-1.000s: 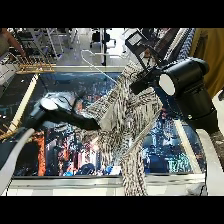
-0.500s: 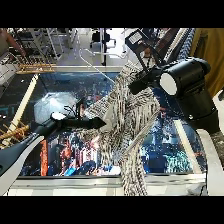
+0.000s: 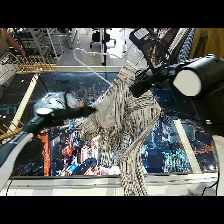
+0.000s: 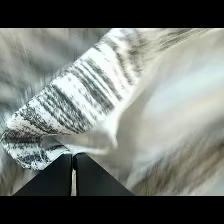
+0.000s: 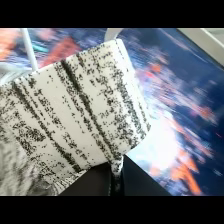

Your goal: Fold the clothes and pants, and hang the long-sleeved shirts on hangers.

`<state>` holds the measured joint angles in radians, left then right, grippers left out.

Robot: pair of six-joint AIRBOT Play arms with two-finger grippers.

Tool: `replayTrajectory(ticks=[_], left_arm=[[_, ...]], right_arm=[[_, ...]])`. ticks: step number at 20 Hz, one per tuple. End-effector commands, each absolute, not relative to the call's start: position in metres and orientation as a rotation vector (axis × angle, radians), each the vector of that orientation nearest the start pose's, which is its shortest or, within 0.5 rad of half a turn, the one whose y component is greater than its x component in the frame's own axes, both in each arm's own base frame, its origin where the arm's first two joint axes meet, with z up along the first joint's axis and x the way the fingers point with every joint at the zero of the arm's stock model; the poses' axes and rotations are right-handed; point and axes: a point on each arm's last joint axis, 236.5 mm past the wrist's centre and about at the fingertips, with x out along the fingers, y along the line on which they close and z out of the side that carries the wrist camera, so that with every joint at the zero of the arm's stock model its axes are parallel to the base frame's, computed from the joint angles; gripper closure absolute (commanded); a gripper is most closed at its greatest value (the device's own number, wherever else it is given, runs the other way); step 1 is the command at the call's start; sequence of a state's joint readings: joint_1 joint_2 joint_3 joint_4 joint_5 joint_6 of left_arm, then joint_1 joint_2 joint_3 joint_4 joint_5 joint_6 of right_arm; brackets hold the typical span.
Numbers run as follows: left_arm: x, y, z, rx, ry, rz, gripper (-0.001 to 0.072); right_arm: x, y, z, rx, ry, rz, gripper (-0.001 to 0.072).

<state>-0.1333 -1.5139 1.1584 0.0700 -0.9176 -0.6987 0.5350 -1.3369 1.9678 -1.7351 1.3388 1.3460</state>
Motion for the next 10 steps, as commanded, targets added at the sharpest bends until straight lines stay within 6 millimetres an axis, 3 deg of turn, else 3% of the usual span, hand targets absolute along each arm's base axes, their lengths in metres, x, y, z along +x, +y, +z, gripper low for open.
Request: replayTrajectory(ticks=[1,3,6,10], left_arm=[[0.520,-0.163,0.165,-0.752,0.483,-0.650,0.0694],[0.540,-0.127,0.198,-0.772,0.394,-0.588,0.0694],[0.550,-0.100,0.217,-0.780,0.356,-0.551,0.0694],[0.533,-0.099,0.220,-0.777,0.399,-0.640,0.0694]], right_arm=[[0.373,0.236,0.296,-0.449,0.599,0.667,0.0695],[0.364,0.242,0.286,-0.458,0.638,0.717,0.0694],[0.372,0.231,0.273,-0.497,0.671,0.668,0.0696],[0.379,0.208,0.246,-0.576,0.756,0.591,0.0696]])
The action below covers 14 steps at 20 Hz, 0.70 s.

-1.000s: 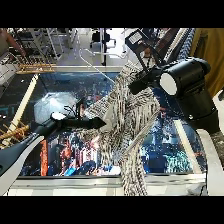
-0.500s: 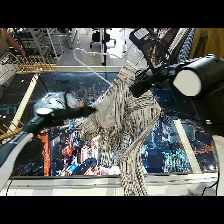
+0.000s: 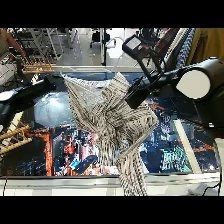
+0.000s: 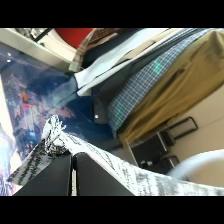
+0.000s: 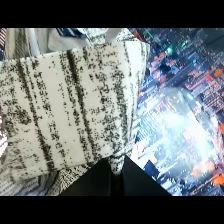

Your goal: Fold the clothes and pants, and hang the long-sleeved shirts on hangers.

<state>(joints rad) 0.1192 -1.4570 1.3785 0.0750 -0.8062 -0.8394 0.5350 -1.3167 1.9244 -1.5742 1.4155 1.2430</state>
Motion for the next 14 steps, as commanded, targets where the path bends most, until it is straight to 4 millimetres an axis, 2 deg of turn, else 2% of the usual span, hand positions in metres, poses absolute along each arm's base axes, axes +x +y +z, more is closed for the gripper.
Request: replayTrajectory(ticks=[1,4,11,13,14], left_arm=[[0.528,-0.099,0.220,-0.777,0.412,-0.666,0.0694],[0.514,-0.104,0.220,-0.774,0.445,-0.732,0.0694],[0.471,-0.135,0.224,-0.789,0.554,-0.941,0.0693],[0.456,-0.142,0.231,-0.776,0.569,-0.996,0.0694],[0.445,-0.148,0.235,-0.761,0.579,-1.035,0.0694]], right_arm=[[0.380,0.204,0.239,-0.609,0.769,0.582,0.0696],[0.387,0.186,0.222,-0.688,0.810,0.526,0.0696],[0.404,0.149,0.180,-1.041,0.856,0.490,0.0696],[0.406,0.144,0.167,-1.016,0.889,0.450,0.0696],[0.406,0.144,0.160,-0.921,0.908,0.401,0.0696]])
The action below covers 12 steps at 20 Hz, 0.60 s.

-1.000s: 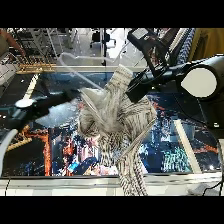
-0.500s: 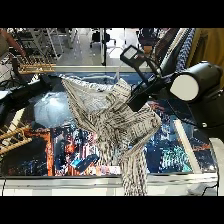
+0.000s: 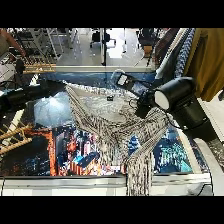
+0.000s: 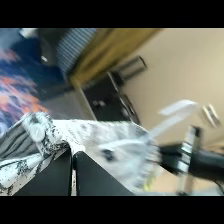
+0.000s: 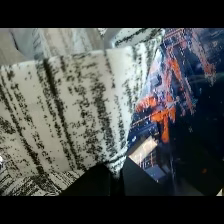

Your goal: Fold the clothes and pants, and hang the long-sleeved shirts on hangers.

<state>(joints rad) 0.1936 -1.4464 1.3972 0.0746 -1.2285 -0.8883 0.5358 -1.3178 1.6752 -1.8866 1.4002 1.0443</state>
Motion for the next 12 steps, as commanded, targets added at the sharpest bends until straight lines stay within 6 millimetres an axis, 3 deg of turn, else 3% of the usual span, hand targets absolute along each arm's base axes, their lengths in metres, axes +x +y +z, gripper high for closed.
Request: replayTrajectory(ticks=[1,4,5,6,7,9,12], left_arm=[[0.431,-0.156,0.241,-0.739,0.591,-1.084,0.0694],[0.395,-0.192,0.239,-0.583,0.658,-1.164,0.0690],[0.380,-0.209,0.238,-0.514,0.677,-1.197,0.0578],[0.362,-0.227,0.240,-0.464,0.695,-1.243,0.0304],[0.346,-0.242,0.244,-0.427,0.702,-1.285,0.0234],[0.322,-0.261,0.256,-0.384,0.687,-1.345,0.0235],[0.305,-0.262,0.272,-0.350,0.652,-1.367,0.0235]], right_arm=[[0.408,0.146,0.158,-0.815,0.915,0.348,0.0696],[0.433,0.167,0.180,-0.462,0.784,0.230,0.0696],[0.442,0.173,0.192,-0.363,0.730,0.207,0.0696],[0.449,0.175,0.203,-0.278,0.688,0.187,0.0696],[0.457,0.174,0.214,-0.194,0.645,0.163,0.0696],[0.470,0.168,0.245,-0.065,0.552,0.135,0.0696],[0.475,0.144,0.302,0.036,0.412,0.102,0.0696]])
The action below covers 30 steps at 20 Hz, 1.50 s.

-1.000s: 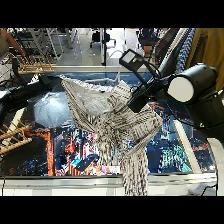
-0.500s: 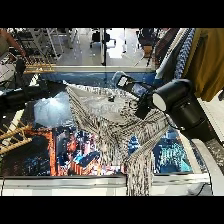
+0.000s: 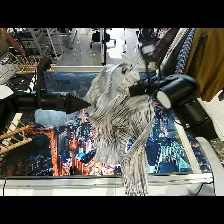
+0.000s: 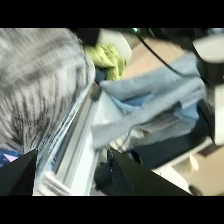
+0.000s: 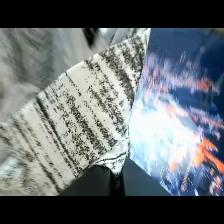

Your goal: Fold the clothes and pants, and hang the long-sleeved shirts on hangers.

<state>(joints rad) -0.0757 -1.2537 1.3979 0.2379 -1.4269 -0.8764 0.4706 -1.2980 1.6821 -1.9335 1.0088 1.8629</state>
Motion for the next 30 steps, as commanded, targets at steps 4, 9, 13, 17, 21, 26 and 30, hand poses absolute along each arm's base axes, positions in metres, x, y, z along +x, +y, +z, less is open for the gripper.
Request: replayTrajectory(ticks=[4,9,13,17,21,26,30], left_arm=[[0.279,-0.245,0.281,-0.300,0.661,-1.412,0.0245],[0.263,-0.224,0.281,-0.273,0.694,-1.436,0.0245],[0.268,-0.217,0.281,-0.279,0.691,-1.415,0.0245],[0.256,-0.215,0.275,-0.260,0.732,-1.451,0.0245],[0.261,-0.204,0.246,-0.173,0.825,-1.370,0.0245],[0.266,-0.194,0.226,-0.119,0.892,-1.302,0.0245],[0.261,-0.193,0.225,-0.179,0.960,-1.279,0.0245]], right_arm=[[0.449,0.041,0.380,0.097,0.301,-0.109,0.0696],[0.303,-0.169,0.428,-0.028,0.371,-0.751,0.0696],[0.143,-0.285,0.464,-0.078,0.347,-1.324,0.0696],[0.060,-0.323,0.502,-0.027,0.112,-1.601,0.0696],[0.013,-0.339,0.528,-0.023,-0.089,-1.739,0.0696],[0.000,-0.382,0.488,0.067,0.021,-1.758,0.0696],[0.001,-0.397,0.480,0.091,0.026,-1.727,0.0694]])
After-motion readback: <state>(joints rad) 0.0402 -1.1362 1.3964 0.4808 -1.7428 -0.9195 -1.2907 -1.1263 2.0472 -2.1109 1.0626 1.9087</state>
